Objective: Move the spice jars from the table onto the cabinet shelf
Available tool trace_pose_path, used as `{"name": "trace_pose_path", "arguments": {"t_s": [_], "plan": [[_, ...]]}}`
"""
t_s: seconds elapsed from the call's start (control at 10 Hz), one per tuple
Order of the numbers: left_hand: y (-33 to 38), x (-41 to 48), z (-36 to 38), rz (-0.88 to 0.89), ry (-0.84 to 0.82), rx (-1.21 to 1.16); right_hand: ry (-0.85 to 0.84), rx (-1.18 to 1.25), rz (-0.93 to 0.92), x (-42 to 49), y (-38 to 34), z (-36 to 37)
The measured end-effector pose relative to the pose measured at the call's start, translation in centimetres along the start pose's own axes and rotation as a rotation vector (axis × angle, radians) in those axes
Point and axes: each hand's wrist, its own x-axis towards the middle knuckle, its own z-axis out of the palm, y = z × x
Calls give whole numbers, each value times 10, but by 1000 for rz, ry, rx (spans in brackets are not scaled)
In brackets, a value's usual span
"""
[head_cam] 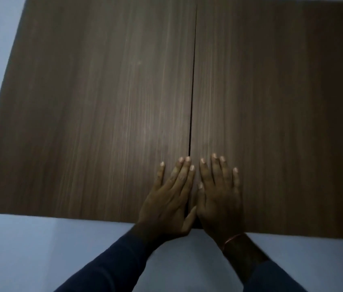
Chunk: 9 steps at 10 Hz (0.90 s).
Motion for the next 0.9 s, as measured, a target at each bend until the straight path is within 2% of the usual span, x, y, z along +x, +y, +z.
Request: {"name": "trace_pose_path", "arguments": {"t_s": [0.2, 0.3, 0.5, 0.6, 0.8, 0.9], "plan": [[0, 3, -10, 5, -20, -3, -34, -33, 34, 2, -5, -11], [3, 1, -17, -27, -55, -27, -141, -94, 40, 2, -11, -26], [24, 2, -61, -163, -343, -142, -502, -37, 104, 6, -32, -84], [38, -15, -103, -256, -304, -190, -529, -40, 49, -16, -50, -132], [41, -33, -173, -140, -358, 40, -417, -110, 30, -51, -54, -213], [60, -31, -206, -156, -275, 84, -367, 61, 85, -61, -53, -270]]}}
